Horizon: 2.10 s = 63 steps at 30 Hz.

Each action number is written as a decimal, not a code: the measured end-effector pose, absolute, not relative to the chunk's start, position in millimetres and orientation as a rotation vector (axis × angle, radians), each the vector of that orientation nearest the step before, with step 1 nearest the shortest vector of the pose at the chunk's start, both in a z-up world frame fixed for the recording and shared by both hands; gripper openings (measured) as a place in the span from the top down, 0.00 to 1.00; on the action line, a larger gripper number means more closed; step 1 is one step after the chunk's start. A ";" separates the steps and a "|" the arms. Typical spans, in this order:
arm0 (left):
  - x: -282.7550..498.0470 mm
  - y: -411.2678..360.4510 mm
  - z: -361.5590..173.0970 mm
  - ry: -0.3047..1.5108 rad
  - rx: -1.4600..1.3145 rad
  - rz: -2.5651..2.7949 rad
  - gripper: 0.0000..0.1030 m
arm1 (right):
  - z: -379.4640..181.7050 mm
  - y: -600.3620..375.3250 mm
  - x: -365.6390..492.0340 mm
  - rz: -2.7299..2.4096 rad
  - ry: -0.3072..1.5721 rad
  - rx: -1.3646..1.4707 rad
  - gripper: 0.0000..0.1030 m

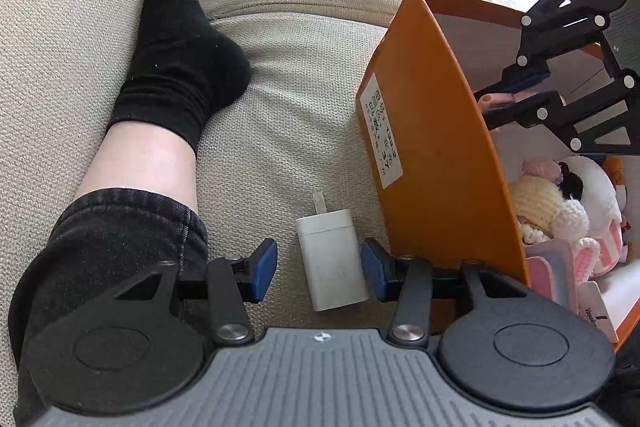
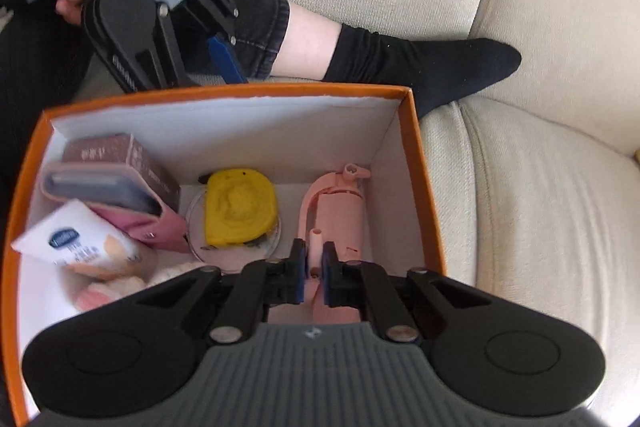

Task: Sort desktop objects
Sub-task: 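Lower the selfie stick into the box and open the right tool, then grasp the white charger block on the sofa with the left tool, then carry the charger block into the box and open the left tool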

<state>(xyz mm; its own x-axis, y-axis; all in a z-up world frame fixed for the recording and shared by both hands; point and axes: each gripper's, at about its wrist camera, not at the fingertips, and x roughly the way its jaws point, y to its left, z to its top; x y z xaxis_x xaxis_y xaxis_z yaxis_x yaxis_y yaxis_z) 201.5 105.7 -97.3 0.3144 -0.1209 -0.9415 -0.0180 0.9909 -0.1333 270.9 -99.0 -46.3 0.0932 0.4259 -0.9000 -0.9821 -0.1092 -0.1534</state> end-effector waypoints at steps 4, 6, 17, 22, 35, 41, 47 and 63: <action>200.6 103.3 -97.0 1.251 -0.124 -0.068 0.47 | -47.5 -101.5 259.2 1.356 0.645 -1.149 0.88; 201.3 102.8 -97.4 1.251 -0.127 -0.067 0.47 | -47.6 -102.8 256.3 1.335 0.630 -1.173 0.87; 201.3 105.9 -96.1 1.249 -0.144 -0.062 0.47 | -27.9 -128.4 259.9 1.269 0.710 -1.094 0.85; 202.2 104.7 -96.5 1.247 -0.143 -0.057 0.47 | -53.2 -133.9 272.6 1.195 0.937 -0.913 0.96; 204.0 104.6 -89.3 1.247 -0.129 -0.053 0.47 | -85.1 -118.2 297.1 1.070 1.153 -0.550 1.00; 205.9 105.9 -91.6 1.255 -0.144 -0.051 0.47 | -75.6 -114.8 286.8 1.087 1.108 -0.561 1.00; 206.1 105.1 -101.1 1.289 -0.163 -0.052 0.64 | -59.0 -127.4 276.0 1.045 1.063 -0.537 0.96; 178.1 72.4 26.0 1.012 0.026 -0.118 0.64 | -32.4 -185.1 267.1 0.851 1.017 -0.380 0.96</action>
<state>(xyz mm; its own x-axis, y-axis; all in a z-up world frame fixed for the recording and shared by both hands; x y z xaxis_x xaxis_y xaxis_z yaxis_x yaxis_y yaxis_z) 178.1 72.4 26.0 0.5240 -0.0864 -0.8473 0.1105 0.9933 -0.0330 267.1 -185.1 -32.4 0.2514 0.4412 -0.8615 -0.7699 0.6305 0.0983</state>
